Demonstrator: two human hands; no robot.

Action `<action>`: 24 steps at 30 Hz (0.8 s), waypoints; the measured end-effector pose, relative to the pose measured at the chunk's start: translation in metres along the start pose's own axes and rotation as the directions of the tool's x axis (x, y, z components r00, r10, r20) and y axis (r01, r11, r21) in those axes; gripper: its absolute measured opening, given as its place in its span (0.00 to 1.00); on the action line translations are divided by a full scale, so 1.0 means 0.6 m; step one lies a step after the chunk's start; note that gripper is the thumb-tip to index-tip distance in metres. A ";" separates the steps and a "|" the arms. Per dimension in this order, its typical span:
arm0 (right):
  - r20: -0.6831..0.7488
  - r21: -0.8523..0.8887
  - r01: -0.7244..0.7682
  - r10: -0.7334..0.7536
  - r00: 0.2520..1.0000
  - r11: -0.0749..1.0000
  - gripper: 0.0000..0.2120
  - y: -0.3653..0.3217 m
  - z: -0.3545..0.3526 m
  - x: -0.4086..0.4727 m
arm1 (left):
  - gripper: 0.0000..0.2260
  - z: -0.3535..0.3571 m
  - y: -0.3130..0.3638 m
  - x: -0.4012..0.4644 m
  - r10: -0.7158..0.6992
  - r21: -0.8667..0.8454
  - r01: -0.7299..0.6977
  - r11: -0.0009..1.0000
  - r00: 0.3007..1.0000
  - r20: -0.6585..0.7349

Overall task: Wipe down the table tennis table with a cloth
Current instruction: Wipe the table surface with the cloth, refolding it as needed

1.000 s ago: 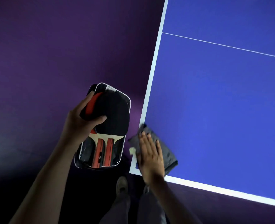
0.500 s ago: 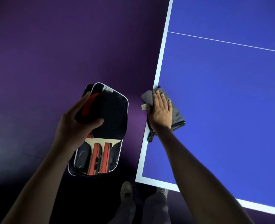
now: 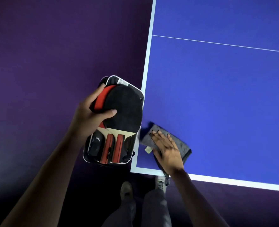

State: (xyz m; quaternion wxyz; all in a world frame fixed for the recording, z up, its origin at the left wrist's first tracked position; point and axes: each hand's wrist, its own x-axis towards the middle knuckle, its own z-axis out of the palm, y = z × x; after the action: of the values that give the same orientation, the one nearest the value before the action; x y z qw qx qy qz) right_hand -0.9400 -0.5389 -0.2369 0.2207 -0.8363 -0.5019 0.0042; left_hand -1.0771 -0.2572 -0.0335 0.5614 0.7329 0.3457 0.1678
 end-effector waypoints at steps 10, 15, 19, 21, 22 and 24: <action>-0.219 -0.051 -0.552 0.530 0.819 0.832 0.27 0.219 -0.108 -0.091 | 0.44 0.143 -0.029 0.021 -0.145 0.068 0.128 0.989 0.896 0.420; -0.260 -0.069 -0.618 0.584 0.769 0.783 0.27 0.274 -0.119 -0.083 | 0.37 0.217 -0.041 0.066 -0.156 0.169 0.060 0.984 0.755 0.637; -0.273 -0.103 -0.627 0.584 0.765 0.772 0.27 0.274 -0.118 -0.085 | 0.38 0.290 -0.042 0.109 -0.136 0.266 -0.128 0.956 0.608 0.782; -0.269 -0.101 -0.620 0.578 0.770 0.778 0.26 0.273 -0.119 -0.081 | 0.39 0.324 -0.041 0.122 -0.163 0.309 -0.194 0.931 0.537 0.828; -0.262 -0.099 -0.616 0.577 0.774 0.782 0.26 0.275 -0.121 -0.079 | 0.39 0.340 -0.041 0.125 -0.183 0.330 -0.219 0.918 0.503 0.845; -0.254 -0.095 -0.606 0.569 0.782 0.790 0.26 0.285 -0.129 -0.076 | 0.39 0.369 -0.042 0.125 -0.219 0.353 -0.257 0.900 0.434 0.874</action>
State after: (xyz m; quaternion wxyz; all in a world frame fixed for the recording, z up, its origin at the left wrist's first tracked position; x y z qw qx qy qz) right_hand -0.8015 -0.6736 -0.2406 0.1878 -0.9624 -0.1873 -0.0591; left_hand -0.8916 -0.3582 -0.1374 0.4767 0.8173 0.0129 -0.3235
